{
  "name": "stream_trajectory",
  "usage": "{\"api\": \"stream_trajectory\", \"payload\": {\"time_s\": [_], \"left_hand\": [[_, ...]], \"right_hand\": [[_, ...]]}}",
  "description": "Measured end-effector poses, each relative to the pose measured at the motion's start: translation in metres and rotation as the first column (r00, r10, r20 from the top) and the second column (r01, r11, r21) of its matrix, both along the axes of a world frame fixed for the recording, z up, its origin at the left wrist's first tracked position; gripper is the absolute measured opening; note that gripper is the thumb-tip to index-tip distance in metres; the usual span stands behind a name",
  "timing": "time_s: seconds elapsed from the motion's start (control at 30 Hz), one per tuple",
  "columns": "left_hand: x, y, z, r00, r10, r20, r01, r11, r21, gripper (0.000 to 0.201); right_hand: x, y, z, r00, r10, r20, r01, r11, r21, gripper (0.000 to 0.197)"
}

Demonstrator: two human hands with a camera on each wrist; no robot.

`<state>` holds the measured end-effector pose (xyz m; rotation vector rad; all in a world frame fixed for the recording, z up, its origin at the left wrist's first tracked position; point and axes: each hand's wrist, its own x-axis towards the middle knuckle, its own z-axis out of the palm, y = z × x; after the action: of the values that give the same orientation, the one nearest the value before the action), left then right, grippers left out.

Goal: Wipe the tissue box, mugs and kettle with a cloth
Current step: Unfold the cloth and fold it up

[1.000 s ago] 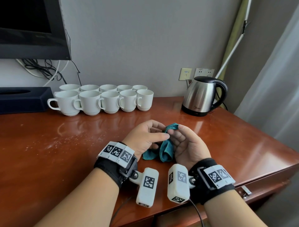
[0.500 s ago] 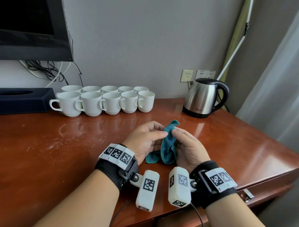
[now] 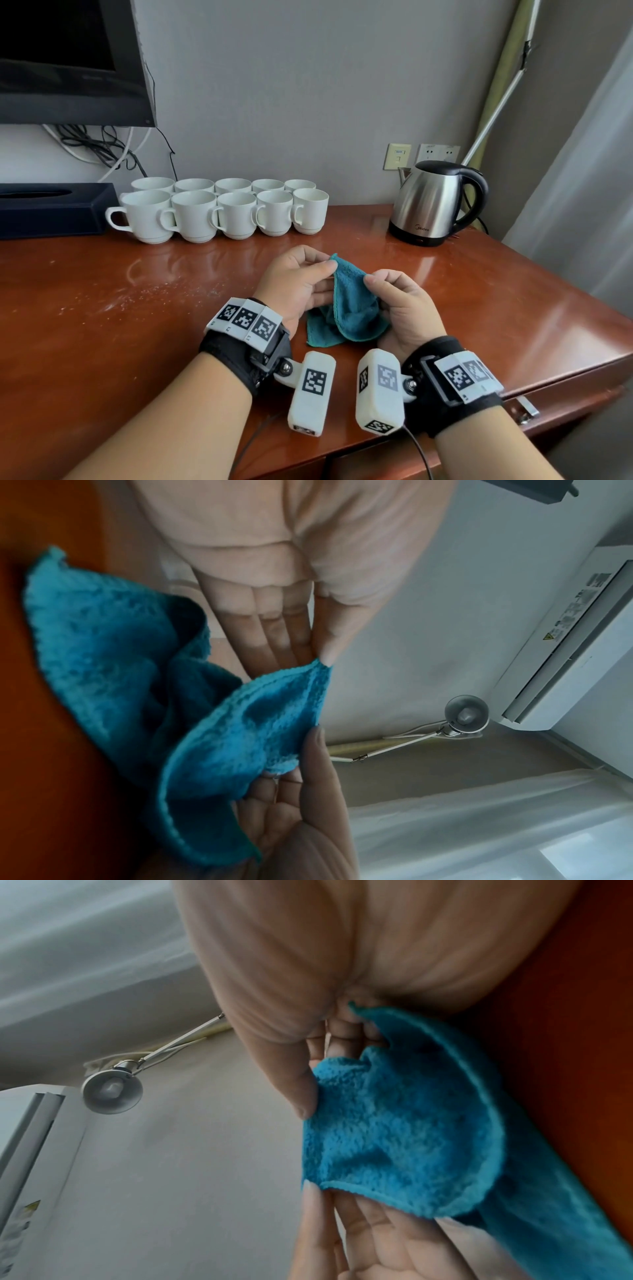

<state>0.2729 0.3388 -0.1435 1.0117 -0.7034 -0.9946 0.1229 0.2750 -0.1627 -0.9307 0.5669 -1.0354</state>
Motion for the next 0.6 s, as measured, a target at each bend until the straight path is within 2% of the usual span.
{"api": "stream_trajectory", "payload": {"time_s": [0.17, 0.23, 0.33, 0.53, 0.6], "left_hand": [[0.004, -0.003, 0.004, 0.988, 0.029, -0.154, -0.036, 0.998, -0.043, 0.015], [0.004, -0.003, 0.005, 0.974, -0.033, -0.225, 0.012, 0.995, -0.095, 0.016], [0.000, -0.002, 0.005, 0.960, -0.118, -0.253, 0.080, 0.985, -0.153, 0.015], [0.006, 0.002, 0.011, 0.888, -0.209, -0.410, 0.071, 0.943, -0.325, 0.011], [0.006, 0.003, 0.012, 0.880, -0.244, -0.408, 0.081, 0.923, -0.376, 0.014]], "right_hand": [[-0.001, 0.001, 0.004, 0.999, -0.037, 0.040, 0.035, 0.998, 0.043, 0.019], [-0.002, 0.004, 0.007, 0.997, -0.009, 0.072, 0.007, 0.999, 0.040, 0.015], [-0.003, 0.005, 0.008, 0.996, -0.010, 0.086, 0.012, 1.000, -0.018, 0.014], [-0.002, 0.006, 0.006, 1.000, 0.018, -0.025, -0.021, 0.992, -0.126, 0.008], [-0.001, 0.004, 0.001, 0.995, 0.084, -0.049, -0.091, 0.985, -0.145, 0.030]]}}
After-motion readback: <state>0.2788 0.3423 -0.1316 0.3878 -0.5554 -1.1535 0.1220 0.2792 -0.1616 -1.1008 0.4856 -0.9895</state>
